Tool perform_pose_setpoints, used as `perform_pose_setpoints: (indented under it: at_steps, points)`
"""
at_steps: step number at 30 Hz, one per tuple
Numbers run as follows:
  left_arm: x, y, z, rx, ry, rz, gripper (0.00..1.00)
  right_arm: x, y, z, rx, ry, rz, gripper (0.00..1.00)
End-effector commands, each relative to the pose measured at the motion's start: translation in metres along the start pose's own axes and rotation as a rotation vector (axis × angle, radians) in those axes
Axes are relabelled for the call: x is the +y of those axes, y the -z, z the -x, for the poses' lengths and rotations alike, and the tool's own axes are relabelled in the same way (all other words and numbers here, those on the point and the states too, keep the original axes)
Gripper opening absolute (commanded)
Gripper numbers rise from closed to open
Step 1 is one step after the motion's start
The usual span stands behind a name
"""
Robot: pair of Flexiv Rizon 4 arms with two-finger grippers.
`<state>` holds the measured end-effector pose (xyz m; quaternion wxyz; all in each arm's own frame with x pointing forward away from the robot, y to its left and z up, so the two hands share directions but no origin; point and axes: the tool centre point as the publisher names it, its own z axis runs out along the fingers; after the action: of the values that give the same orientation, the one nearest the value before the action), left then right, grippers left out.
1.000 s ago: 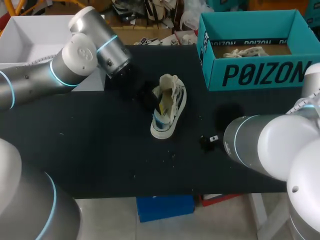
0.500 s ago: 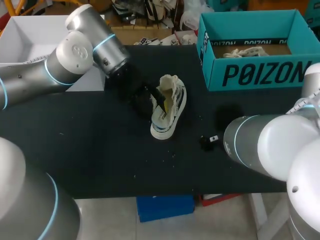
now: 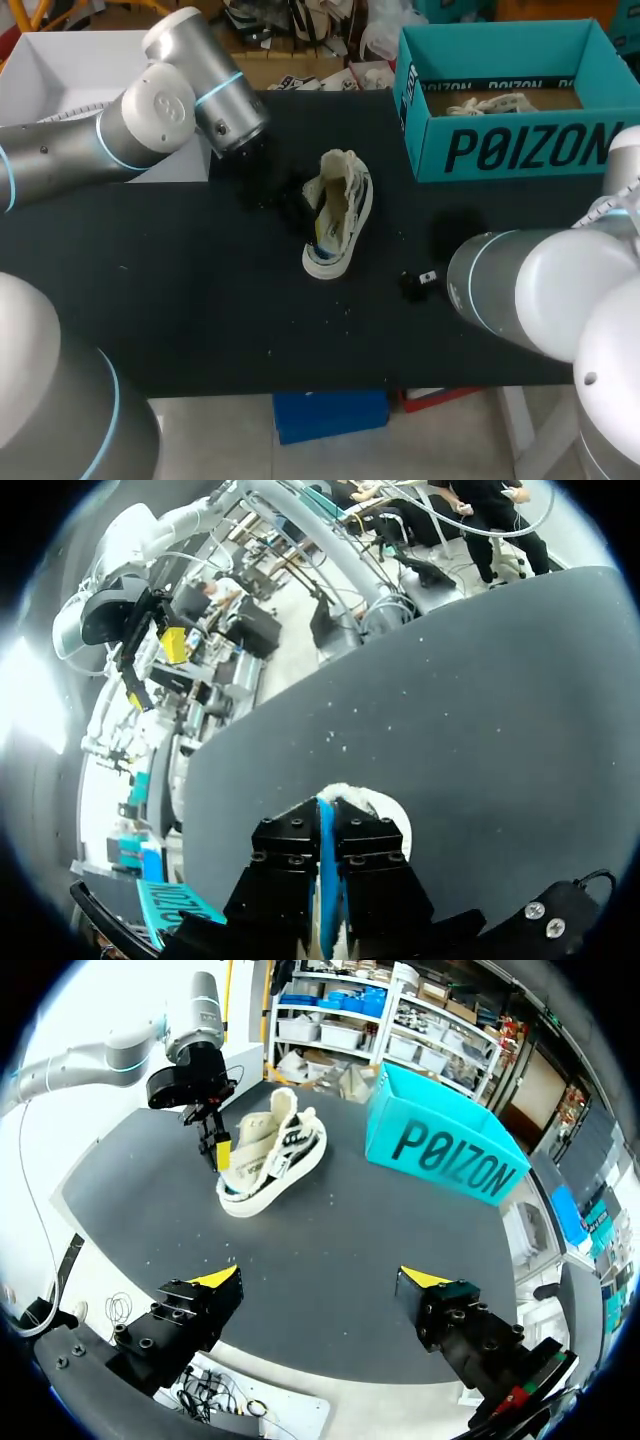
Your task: Take the shoe out of the shoebox, open the shoe tongue, remove and reinsert the insole, then place the shoe into the shoebox
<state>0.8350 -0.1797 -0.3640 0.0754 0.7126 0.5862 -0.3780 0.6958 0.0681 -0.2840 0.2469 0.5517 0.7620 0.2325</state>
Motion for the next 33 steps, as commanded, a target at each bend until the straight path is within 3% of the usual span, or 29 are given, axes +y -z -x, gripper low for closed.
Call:
perform_pose_setpoints:
  at_steps: [1, 11, 12, 14, 15, 16, 22, 23, 25, 27, 28, 30, 33]
  points:
    - [0.006, -0.003, -0.003, 0.006, 0.011, 0.015, 0.0, 0.0, -0.001, -0.003, -0.006, -0.002, 0.001, 1.0]
    - [0.016, -0.007, -0.009, 0.002, 0.043, 0.032, 0.0, 0.0, -0.001, -0.003, -0.006, -0.002, 0.001, 1.0]
    - [0.015, -0.007, -0.008, 0.001, 0.039, 0.023, 0.07, 0.0, -0.001, -0.003, -0.006, -0.002, 0.001, 1.0]
    - [0.011, -0.009, -0.007, -0.008, 0.028, -0.006, 0.27, 0.0, -0.001, -0.003, -0.006, -0.002, 0.001, 1.0]
    - [0.008, -0.008, -0.006, -0.015, 0.022, -0.017, 0.55, 0.0, -0.001, -0.003, -0.006, -0.002, 0.001, 1.0]
    - [0.005, -0.006, -0.005, -0.016, 0.012, -0.023, 1.0, 0.0, -0.001, -0.003, -0.006, -0.002, 0.001, 1.0]
    - [-0.013, 0.021, 0.005, 0.002, -0.03, 0.019, 1.0, 0.0, -0.001, -0.003, -0.006, -0.002, 0.001, 1.0]
    - [-0.014, 0.025, 0.007, 0.007, -0.033, 0.03, 0.94, 0.0, -0.001, -0.003, -0.006, -0.002, 0.001, 1.0]
    - [-0.014, 0.03, 0.009, 0.039, -0.031, 0.06, 0.44, 0.0, -0.001, -0.003, -0.006, -0.002, 0.001, 1.0]
    - [-0.008, 0.03, 0.007, 0.118, -0.011, 0.117, 0.1, 0.0, -0.001, -0.003, -0.006, -0.002, 0.001, 1.0]
    - [-0.006, 0.029, 0.006, 0.176, -0.001, 0.156, 0.0, 0.0, -0.001, -0.003, -0.006, -0.002, 0.001, 1.0]
    - [-0.001, 0.025, 0.004, 0.285, 0.012, 0.224, 0.0, 0.0, -0.001, -0.003, -0.006, -0.002, 0.001, 1.0]
    - [0.001, 0.018, 0.003, 0.325, 0.018, 0.217, 0.0, 0.0, -0.001, -0.003, -0.006, -0.002, 0.001, 1.0]
